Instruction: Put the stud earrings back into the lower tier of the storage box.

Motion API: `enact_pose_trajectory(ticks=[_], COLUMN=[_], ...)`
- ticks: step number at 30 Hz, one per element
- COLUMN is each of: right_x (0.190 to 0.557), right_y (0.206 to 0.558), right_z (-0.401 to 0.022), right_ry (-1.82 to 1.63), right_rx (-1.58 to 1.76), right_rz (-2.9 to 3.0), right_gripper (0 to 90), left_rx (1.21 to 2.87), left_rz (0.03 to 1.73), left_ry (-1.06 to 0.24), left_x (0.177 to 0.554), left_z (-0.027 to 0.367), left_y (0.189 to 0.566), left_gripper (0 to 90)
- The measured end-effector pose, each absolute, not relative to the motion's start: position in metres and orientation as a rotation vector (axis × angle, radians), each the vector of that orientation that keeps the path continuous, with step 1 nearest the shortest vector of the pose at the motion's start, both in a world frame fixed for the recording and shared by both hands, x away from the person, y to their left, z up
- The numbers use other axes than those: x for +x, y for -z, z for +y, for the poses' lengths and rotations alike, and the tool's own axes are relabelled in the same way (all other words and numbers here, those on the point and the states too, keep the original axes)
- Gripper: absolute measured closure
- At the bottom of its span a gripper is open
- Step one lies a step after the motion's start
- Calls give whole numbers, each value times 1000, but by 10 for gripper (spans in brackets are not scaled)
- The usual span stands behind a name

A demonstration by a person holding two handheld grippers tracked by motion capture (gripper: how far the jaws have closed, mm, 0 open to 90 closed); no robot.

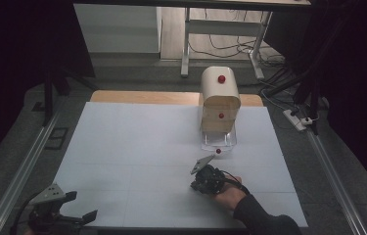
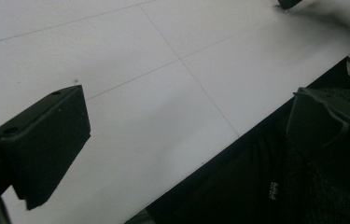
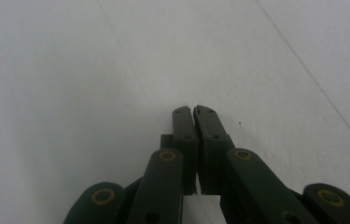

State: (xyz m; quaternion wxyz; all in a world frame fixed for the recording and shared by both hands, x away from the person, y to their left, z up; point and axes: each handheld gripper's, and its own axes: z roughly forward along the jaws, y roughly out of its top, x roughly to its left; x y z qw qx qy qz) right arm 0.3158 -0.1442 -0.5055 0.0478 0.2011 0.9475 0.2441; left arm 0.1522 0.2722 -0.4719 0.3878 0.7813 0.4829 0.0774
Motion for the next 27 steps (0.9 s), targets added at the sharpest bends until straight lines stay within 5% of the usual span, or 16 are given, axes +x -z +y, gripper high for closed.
enact_pose_trajectory(ticks=[27], right_x=[336], right_y=[468], right_z=[-170], right_ry=[-1009], right_rx=[772], right_rz=[2701], right_gripper=[870], left_rx=[1992], left_rz=[1220], left_ry=[-194], left_x=[152], left_z=[272], left_y=[472], left_gripper=[0])
